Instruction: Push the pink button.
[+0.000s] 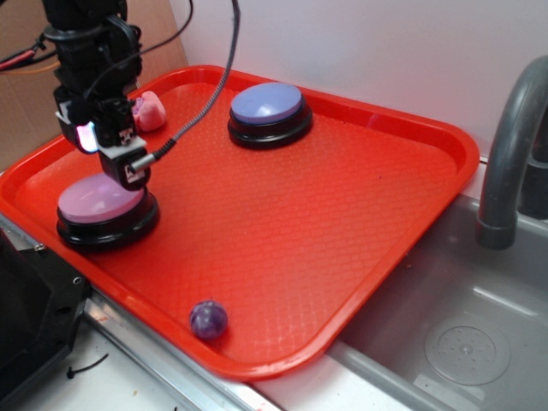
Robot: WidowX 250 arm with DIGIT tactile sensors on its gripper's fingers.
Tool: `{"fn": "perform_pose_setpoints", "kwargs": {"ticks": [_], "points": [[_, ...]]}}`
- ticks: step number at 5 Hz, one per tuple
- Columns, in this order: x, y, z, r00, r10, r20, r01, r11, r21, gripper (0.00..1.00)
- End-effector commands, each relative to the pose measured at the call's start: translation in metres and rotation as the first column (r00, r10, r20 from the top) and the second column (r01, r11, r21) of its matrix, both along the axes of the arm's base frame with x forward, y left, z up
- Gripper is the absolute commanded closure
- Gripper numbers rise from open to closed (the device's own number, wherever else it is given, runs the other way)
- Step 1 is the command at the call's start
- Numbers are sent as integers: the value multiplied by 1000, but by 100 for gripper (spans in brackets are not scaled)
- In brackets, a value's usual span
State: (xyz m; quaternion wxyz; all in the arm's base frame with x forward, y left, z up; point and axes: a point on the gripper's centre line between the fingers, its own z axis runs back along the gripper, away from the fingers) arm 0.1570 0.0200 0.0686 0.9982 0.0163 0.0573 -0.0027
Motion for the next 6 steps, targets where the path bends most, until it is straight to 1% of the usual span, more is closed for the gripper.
{"fn": "perform_pose_setpoints", "kwargs": {"ticks": [1, 2, 4, 6], "points": [[3, 3, -16, 1000, -7, -17, 7, 1000, 13, 0], [2, 7, -22, 1000, 0, -31, 0, 1000, 7, 0], [3, 6, -25, 999, -8, -45, 9, 1000, 6, 0], [6, 3, -9, 999, -9, -43, 9, 1000, 3, 0]]}}
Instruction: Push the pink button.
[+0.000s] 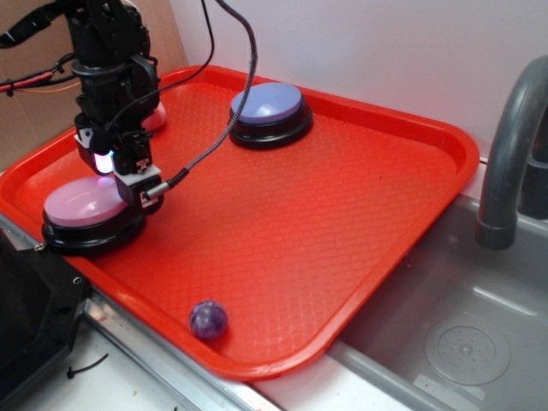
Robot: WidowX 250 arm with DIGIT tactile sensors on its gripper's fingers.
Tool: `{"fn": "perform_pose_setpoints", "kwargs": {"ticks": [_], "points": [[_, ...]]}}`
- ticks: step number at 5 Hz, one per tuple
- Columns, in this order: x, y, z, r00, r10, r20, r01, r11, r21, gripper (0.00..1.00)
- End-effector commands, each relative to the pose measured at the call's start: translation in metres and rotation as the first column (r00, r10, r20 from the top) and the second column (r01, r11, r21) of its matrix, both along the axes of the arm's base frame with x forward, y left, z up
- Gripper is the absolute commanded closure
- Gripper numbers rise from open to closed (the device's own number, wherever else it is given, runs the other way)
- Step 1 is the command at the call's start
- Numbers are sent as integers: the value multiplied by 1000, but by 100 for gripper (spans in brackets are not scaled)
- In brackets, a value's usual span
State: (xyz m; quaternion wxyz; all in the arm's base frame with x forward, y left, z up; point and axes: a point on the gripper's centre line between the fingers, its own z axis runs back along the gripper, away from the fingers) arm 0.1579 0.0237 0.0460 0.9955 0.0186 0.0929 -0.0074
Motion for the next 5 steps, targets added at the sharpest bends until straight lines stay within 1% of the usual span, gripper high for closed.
{"fn": "perform_pose_setpoints", "kwargs": {"ticks": [1, 2, 3, 5], "points": [[6, -2, 22, 999, -2, 35, 2, 1000, -2, 0], [9, -6, 25, 999, -24, 36, 24, 1000, 1, 0], [10, -11, 32, 998, -39, 51, 38, 999, 11, 0], [11, -12, 47, 997, -34, 71, 33, 999, 10, 0]]}}
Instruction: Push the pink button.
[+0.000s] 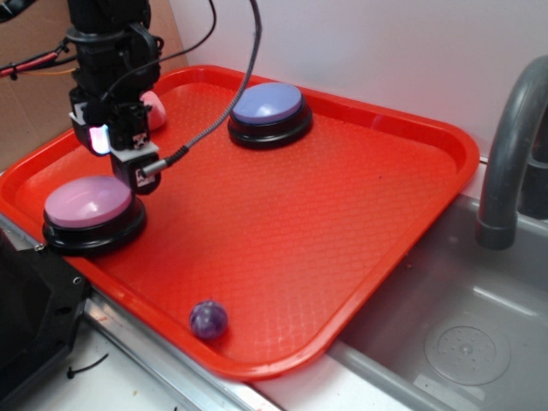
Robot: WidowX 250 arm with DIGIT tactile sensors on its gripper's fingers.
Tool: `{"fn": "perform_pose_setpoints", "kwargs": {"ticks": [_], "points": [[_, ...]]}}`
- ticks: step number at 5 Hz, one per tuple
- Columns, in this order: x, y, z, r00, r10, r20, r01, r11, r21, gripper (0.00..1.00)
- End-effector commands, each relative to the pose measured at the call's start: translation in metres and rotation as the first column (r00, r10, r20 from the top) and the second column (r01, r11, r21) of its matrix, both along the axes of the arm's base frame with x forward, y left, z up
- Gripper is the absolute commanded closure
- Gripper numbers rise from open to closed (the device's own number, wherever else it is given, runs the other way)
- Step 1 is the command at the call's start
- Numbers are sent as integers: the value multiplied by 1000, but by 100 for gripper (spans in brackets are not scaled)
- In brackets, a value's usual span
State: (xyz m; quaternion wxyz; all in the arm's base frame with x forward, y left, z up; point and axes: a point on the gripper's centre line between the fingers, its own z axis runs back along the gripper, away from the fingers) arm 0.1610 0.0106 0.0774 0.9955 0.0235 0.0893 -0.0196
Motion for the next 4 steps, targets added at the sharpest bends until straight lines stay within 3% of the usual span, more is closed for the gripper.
{"fn": "perform_pose_setpoints", "kwargs": {"ticks": [1, 4], "points": [[7, 1, 22, 998, -16, 68, 16, 1000, 2, 0], [3, 5, 41, 997, 26, 75, -26, 1000, 3, 0]]}}
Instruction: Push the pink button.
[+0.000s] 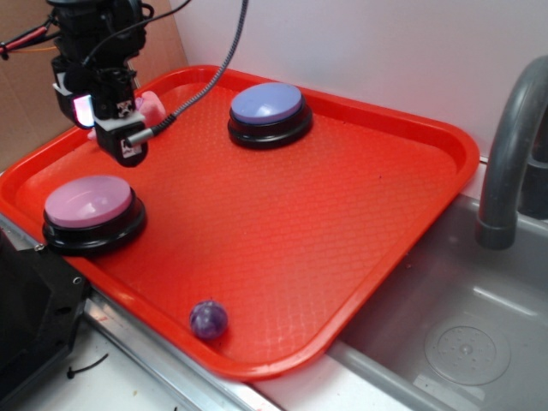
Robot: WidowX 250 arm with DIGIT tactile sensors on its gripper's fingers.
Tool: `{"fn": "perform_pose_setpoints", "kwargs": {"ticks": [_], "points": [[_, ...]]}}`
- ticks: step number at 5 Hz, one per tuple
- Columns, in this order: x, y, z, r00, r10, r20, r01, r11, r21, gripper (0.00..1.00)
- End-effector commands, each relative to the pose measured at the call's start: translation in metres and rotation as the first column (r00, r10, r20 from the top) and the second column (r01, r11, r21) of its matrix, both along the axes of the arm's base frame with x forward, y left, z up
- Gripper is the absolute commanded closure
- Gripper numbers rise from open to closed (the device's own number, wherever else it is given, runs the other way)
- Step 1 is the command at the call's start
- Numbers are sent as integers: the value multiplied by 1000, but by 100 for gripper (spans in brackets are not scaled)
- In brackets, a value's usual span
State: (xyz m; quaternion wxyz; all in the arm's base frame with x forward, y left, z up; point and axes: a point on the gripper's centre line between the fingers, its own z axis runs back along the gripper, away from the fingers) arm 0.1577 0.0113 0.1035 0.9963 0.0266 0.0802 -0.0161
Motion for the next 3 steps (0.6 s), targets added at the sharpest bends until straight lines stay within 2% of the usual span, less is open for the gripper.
{"fn": "perform_pose_setpoints", "kwargs": {"ticks": [1, 3], "points": [[3, 5, 23, 997, 34, 69, -33, 999, -5, 0], [-3, 9, 37, 993, 46, 105, -46, 999, -3, 0]]}}
